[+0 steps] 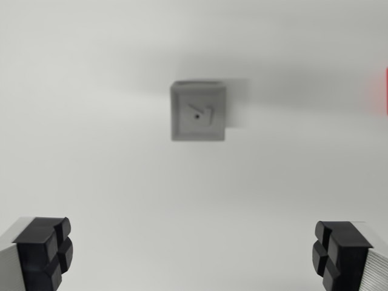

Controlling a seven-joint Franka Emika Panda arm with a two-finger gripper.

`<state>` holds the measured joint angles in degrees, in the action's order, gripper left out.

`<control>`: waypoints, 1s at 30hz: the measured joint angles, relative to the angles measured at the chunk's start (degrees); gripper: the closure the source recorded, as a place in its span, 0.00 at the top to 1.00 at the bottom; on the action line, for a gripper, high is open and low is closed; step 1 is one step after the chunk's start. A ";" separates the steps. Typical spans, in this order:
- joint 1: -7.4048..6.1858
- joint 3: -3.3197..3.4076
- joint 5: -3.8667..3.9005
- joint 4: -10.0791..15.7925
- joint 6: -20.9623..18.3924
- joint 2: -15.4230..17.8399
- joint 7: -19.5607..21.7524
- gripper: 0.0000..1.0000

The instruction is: Destack cube

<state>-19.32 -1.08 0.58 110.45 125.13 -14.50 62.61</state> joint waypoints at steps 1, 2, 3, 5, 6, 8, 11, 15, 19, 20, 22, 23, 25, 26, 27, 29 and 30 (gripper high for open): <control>0.00 0.00 0.00 -0.24 -0.46 0.24 0.00 1.00; 0.00 0.00 -0.01 -0.48 -0.92 0.49 -0.01 1.00; 0.00 0.00 -0.01 -0.59 -1.16 0.60 -0.01 1.00; 0.00 0.00 -0.02 -1.01 -1.98 1.05 -0.01 1.00; 0.00 0.00 -0.02 -1.20 -2.40 1.25 -0.01 1.00; 0.00 0.00 -0.03 -1.51 -2.98 1.49 -0.02 1.00; 0.00 0.00 -0.03 -2.23 -4.12 1.91 -0.03 1.00; 0.00 0.00 -0.04 -2.90 -5.37 2.49 -0.03 1.00; 0.00 -0.01 -0.05 -3.46 -6.23 2.81 -0.04 1.00; 0.00 -0.01 -0.05 -3.60 -6.41 2.85 -0.04 1.00; 0.00 -0.01 -0.05 -3.83 -6.73 2.92 -0.04 1.00; 0.00 -0.01 -0.05 -3.90 -6.85 2.95 -0.04 1.00; 0.00 -0.01 -0.06 -3.96 -7.01 3.03 -0.04 1.00; 0.00 -0.01 -0.06 -3.99 -7.05 3.06 -0.05 1.00; 0.00 -0.01 -0.06 -4.00 -7.06 3.07 -0.05 1.00; 0.00 -0.01 -0.05 -3.99 -7.06 3.04 -0.04 1.00; 0.00 -0.01 -0.05 -3.99 -7.06 3.03 -0.04 1.00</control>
<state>-19.32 -1.09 0.52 106.46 118.07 -11.47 62.57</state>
